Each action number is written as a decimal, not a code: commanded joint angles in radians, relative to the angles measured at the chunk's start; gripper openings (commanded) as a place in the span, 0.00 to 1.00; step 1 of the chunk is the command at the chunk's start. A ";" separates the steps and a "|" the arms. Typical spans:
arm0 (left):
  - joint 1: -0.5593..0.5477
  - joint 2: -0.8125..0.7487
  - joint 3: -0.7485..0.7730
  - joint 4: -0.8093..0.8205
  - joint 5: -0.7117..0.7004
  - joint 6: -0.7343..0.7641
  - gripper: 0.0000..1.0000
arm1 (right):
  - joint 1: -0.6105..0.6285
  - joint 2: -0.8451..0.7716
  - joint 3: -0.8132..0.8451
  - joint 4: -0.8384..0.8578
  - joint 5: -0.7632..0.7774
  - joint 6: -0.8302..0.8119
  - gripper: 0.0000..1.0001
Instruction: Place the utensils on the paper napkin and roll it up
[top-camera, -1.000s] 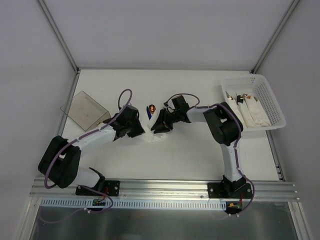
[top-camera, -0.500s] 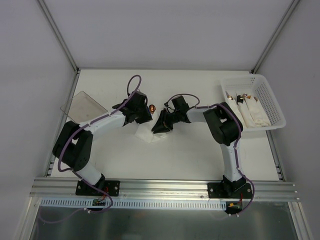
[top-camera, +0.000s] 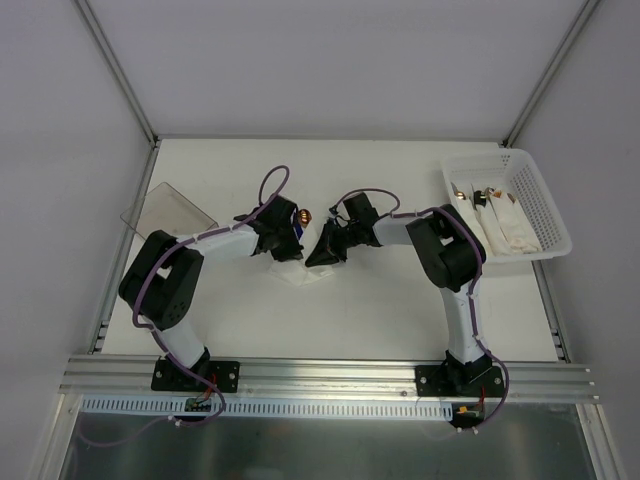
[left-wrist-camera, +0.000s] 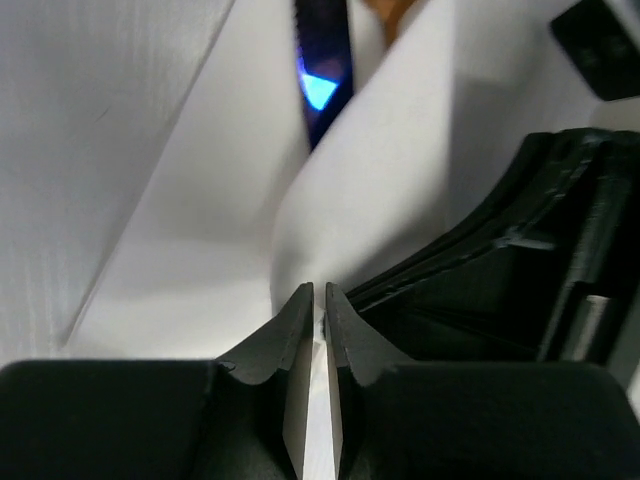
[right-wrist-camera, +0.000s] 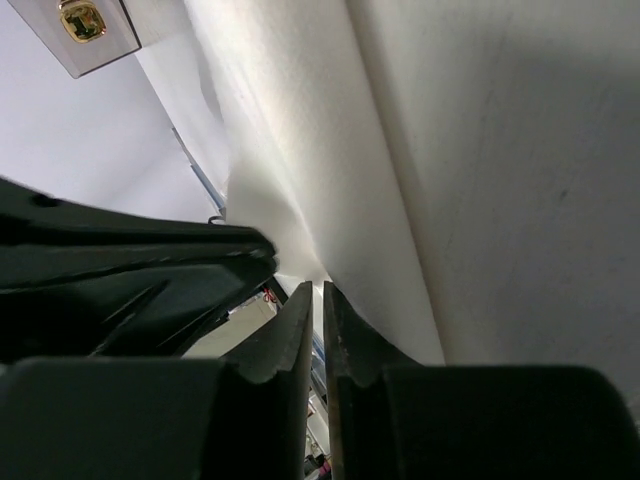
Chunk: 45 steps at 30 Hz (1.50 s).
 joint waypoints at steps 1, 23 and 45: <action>0.008 -0.019 -0.052 -0.005 0.015 -0.028 0.09 | 0.005 -0.004 -0.020 -0.029 0.058 -0.016 0.11; 0.032 0.034 -0.115 -0.003 0.031 -0.037 0.03 | 0.017 -0.146 0.084 -0.166 0.224 -0.232 0.03; 0.046 0.013 -0.138 0.003 0.034 -0.035 0.02 | 0.081 -0.017 0.190 -0.290 0.324 -0.400 0.00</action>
